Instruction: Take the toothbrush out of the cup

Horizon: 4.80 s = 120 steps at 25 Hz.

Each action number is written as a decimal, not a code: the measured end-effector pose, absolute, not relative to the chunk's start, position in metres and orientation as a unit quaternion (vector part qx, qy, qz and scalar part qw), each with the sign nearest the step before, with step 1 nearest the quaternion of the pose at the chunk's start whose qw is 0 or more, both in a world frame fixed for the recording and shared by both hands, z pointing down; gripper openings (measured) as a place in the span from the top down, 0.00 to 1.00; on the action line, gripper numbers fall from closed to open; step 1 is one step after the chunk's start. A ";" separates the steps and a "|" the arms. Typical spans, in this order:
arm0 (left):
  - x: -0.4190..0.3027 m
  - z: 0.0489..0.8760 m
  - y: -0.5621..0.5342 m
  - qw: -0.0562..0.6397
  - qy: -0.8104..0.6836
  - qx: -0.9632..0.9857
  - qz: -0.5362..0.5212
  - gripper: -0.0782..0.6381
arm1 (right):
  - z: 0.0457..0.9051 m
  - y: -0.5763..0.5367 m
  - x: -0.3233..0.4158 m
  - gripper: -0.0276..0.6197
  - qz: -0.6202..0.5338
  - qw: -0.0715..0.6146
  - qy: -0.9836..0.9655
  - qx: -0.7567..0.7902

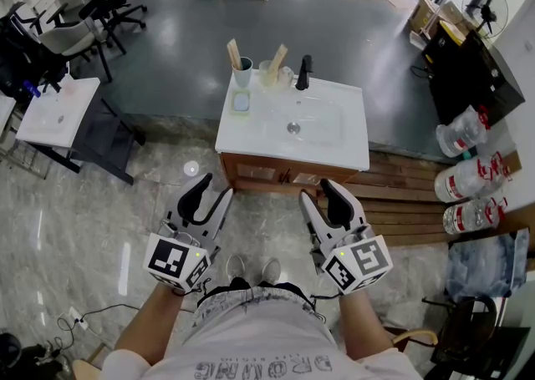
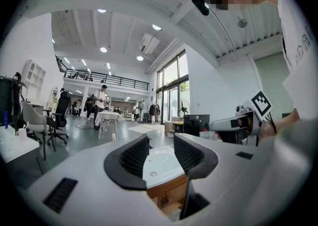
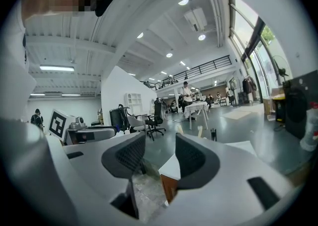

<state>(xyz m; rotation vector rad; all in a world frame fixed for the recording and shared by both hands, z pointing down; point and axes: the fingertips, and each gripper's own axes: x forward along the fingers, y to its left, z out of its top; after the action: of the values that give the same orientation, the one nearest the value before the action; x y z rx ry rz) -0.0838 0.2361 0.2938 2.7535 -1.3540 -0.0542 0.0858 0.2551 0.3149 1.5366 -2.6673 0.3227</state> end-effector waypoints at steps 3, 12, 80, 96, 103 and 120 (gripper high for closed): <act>-0.084 0.294 0.234 0.037 -0.444 0.895 -0.017 0.62 | 0.315 0.253 0.088 0.63 0.106 0.021 -0.861 0.497; -0.078 0.298 0.237 0.034 -0.452 0.891 -0.019 0.59 | 0.316 0.254 0.096 0.55 0.107 0.016 -0.863 0.493; -0.106 0.340 -0.092 0.087 -0.439 0.894 0.001 0.53 | 0.363 -0.058 0.070 0.52 0.154 0.062 -0.848 0.503; -0.126 0.352 -0.151 0.104 -0.410 0.906 0.003 0.53 | 0.368 -0.109 0.050 0.51 0.158 0.069 -0.828 0.534; -0.123 0.352 -0.159 0.100 -0.418 0.903 -0.003 0.53 | 0.364 -0.119 0.056 0.51 0.152 0.064 -0.830 0.533; -0.098 0.364 -0.200 0.100 -0.476 0.874 0.019 0.53 | 0.370 -0.172 0.086 0.51 0.161 0.065 -0.864 0.473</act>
<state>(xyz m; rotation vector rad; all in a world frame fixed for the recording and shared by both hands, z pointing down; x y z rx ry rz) -0.0981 -0.1999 0.3640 2.5829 -1.4076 0.0556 0.0862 -0.1725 0.3697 1.4269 -2.6059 0.4871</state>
